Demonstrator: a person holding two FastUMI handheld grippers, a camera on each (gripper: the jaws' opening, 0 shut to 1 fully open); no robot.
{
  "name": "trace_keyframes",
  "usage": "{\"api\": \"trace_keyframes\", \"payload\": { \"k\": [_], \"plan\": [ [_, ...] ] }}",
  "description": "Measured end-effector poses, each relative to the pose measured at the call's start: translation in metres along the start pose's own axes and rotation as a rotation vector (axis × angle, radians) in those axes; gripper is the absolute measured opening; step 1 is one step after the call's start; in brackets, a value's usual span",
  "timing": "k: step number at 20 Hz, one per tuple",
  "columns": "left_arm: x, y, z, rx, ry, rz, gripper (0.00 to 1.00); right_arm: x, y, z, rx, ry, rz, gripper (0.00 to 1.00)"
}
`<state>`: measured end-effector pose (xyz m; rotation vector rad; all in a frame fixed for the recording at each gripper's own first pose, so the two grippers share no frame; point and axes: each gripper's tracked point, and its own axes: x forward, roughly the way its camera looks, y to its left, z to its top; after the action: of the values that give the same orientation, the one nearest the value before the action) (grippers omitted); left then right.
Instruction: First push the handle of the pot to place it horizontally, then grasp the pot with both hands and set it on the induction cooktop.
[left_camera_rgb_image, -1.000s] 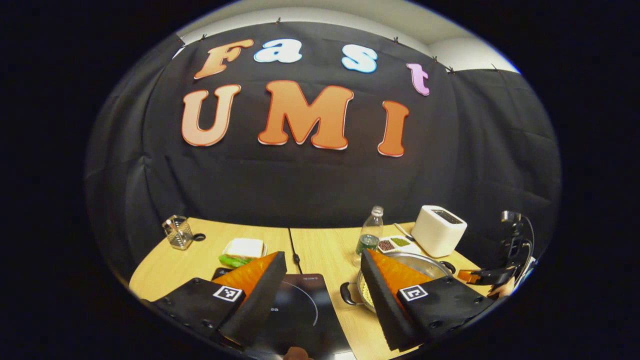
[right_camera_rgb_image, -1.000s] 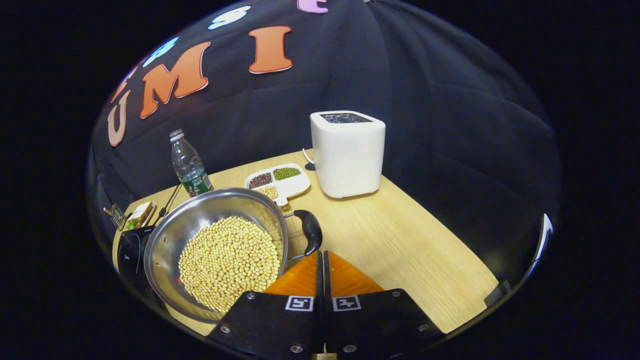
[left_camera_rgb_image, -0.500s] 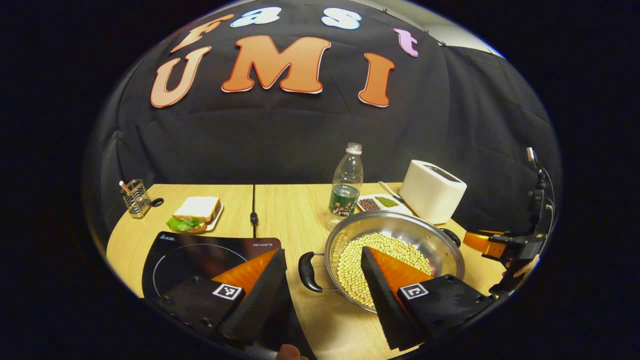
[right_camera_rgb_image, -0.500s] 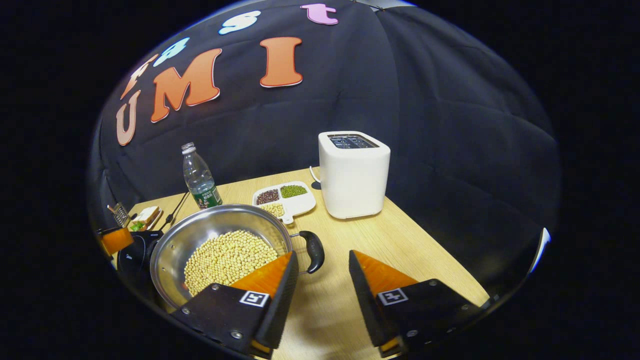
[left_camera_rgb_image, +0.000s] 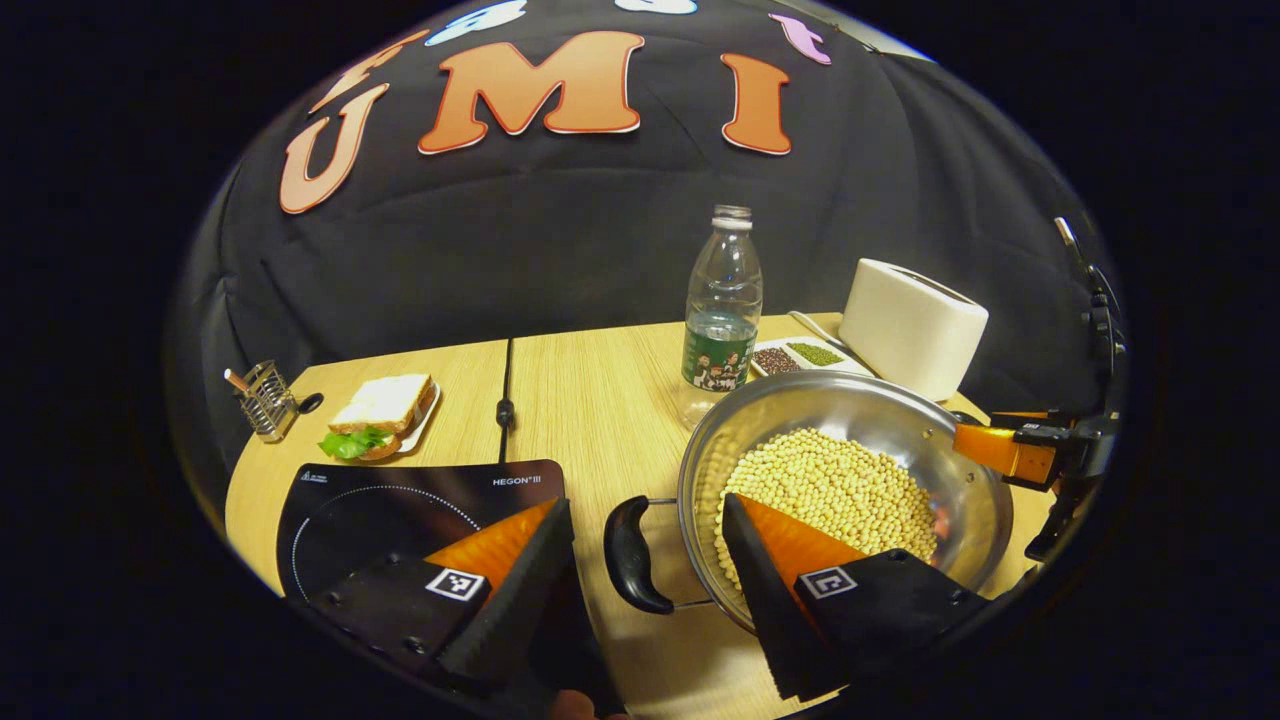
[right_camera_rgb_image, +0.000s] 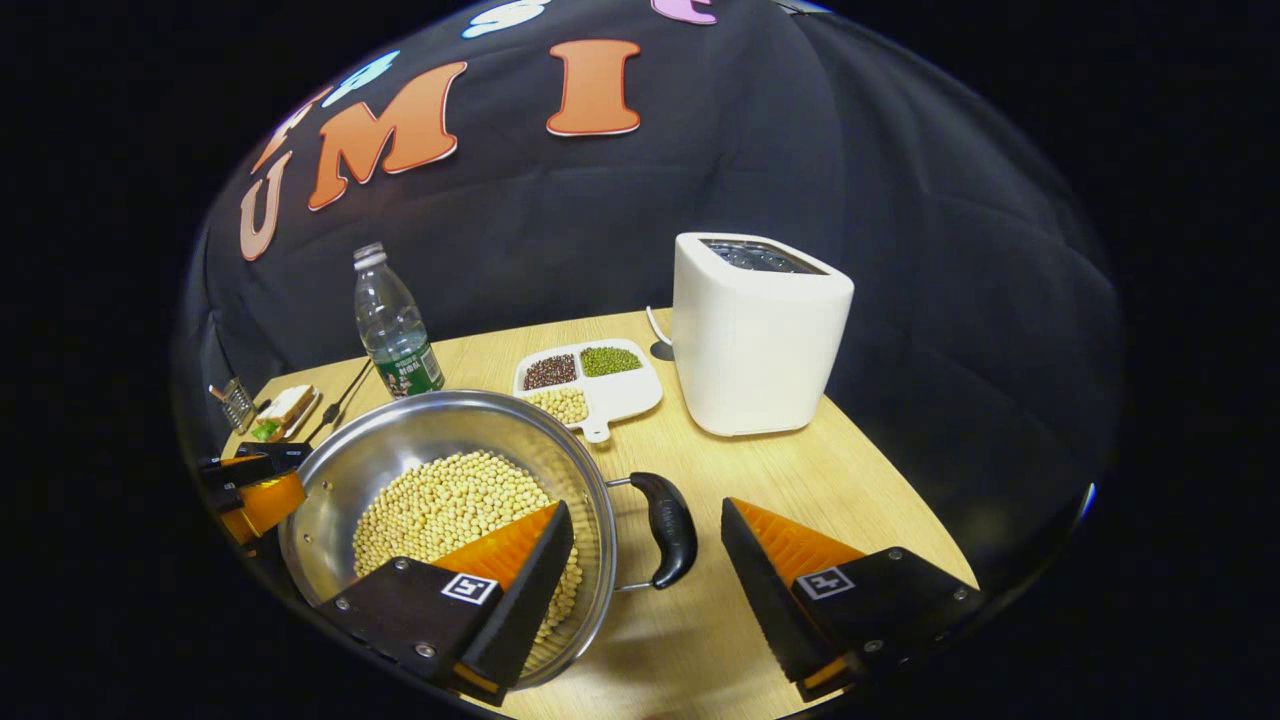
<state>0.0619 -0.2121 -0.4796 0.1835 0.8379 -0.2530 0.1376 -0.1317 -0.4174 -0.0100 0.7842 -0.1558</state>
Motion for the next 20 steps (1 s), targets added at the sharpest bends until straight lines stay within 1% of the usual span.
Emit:
{"api": "trace_keyframes", "payload": {
  "k": [3,5,6,7,8,9,10,11,12,14,15,16,17,18,19,20],
  "plan": [
    [0.013,-0.009,-0.008,0.012,0.035,-0.032,0.96,0.009,0.003,-0.002,-0.003,0.018,0.001,0.93],
    [0.021,-0.017,-0.014,-0.012,0.068,-0.063,0.96,0.014,0.004,-0.005,-0.011,0.033,-0.003,0.93],
    [0.026,-0.019,-0.018,-0.032,0.09,-0.071,0.98,0.016,0.003,-0.006,-0.015,0.04,-0.003,0.93],
    [0.028,-0.017,-0.021,-0.041,0.111,-0.055,0.98,0.018,0.004,-0.008,-0.019,0.047,0.001,0.93],
    [0.033,-0.015,-0.016,-0.042,0.093,-0.059,0.98,0.02,0.005,-0.009,-0.022,0.055,0.006,0.93],
    [0.035,-0.017,-0.016,-0.046,0.097,-0.062,0.96,0.021,0.006,-0.012,-0.024,0.065,0.009,0.93],
    [0.036,-0.014,-0.019,-0.037,0.111,-0.044,0.93,0.024,0.005,-0.014,-0.028,0.077,0.005,0.92],
    [0.039,-0.007,-0.018,-0.02,0.115,-0.018,0.92,0.024,0.002,-0.015,-0.037,0.086,-0.006,0.84],
    [0.042,-0.005,-0.023,-0.022,0.137,-0.005,0.86,0.029,0.001,-0.015,-0.033,0.083,-0.006,0.75],
    [0.042,-0.007,-0.019,-0.027,0.132,-0.007,0.67,0.025,0.003,-0.014,-0.021,0.091,0.013,0.72],
    [0.04,-0.007,-0.019,-0.024,0.139,-0.003,0.68,0.025,0.003,-0.015,-0.024,0.09,0.02,0.67],
    [0.041,-0.007,-0.018,-0.021,0.138,0.002,0.65,0.024,0.002,-0.014,-0.018,0.087,0.022,0.64],
    [0.039,-0.008,-0.02,-0.021,0.161,0.005,0.64,0.023,0.003,-0.014,-0.004,0.091,0.024,0.55],
    [0.038,-0.008,-0.021,-0.035,0.175,0.008,0.6,0.02,0.003,-0.015,0.018,0.096,0.024,0.57],
    [0.036,-0.011,-0.024,-0.043,0.199,0.002,0.6,0.018,0.003,-0.018,0.027,0.107,0.025,0.53],
    [0.031,-0.014,-0.026,-0.05,0.216,-0.003,0.6,0.014,0.0,-0.02,0.032,0.109,0.022,0.53]
  ]
}}
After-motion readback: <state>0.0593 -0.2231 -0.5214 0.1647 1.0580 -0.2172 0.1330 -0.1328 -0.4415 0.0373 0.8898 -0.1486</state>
